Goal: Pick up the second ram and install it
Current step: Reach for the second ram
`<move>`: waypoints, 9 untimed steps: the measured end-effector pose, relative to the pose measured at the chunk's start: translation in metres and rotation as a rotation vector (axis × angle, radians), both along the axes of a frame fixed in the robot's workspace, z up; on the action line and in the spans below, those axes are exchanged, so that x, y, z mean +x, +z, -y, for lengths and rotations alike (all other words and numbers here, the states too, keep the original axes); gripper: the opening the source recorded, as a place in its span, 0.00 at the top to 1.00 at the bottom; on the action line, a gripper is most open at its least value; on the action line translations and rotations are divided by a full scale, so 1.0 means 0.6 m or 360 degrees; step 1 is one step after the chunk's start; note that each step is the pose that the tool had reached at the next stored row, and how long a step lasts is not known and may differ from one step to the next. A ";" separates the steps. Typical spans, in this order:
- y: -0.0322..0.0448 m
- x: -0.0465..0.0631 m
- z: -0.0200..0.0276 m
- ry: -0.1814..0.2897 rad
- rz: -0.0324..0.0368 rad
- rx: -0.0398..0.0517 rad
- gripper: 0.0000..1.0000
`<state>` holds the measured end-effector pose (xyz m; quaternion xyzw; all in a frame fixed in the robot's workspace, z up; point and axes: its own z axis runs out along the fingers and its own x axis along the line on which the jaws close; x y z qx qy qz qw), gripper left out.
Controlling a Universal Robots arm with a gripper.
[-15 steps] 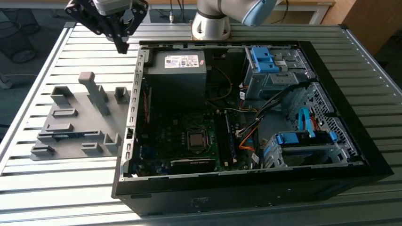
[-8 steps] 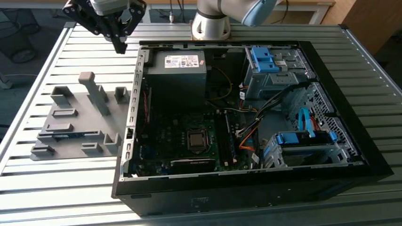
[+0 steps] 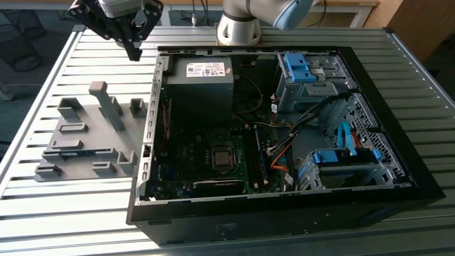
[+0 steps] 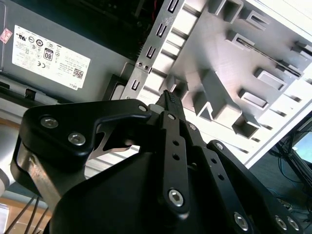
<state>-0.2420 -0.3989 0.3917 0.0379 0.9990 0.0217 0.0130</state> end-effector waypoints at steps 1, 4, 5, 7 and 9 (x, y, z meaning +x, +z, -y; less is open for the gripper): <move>0.000 -0.001 0.0000 0.0000 0.0000 0.0000 0.89; 0.000 -0.003 0.0000 0.0000 0.0000 0.0000 0.89; 0.000 -0.003 0.0000 0.0000 0.0000 0.0000 0.89; 0.000 -0.003 0.0000 0.0000 0.0000 0.0000 0.89; 0.000 -0.003 0.0000 0.0000 0.0000 0.0000 0.89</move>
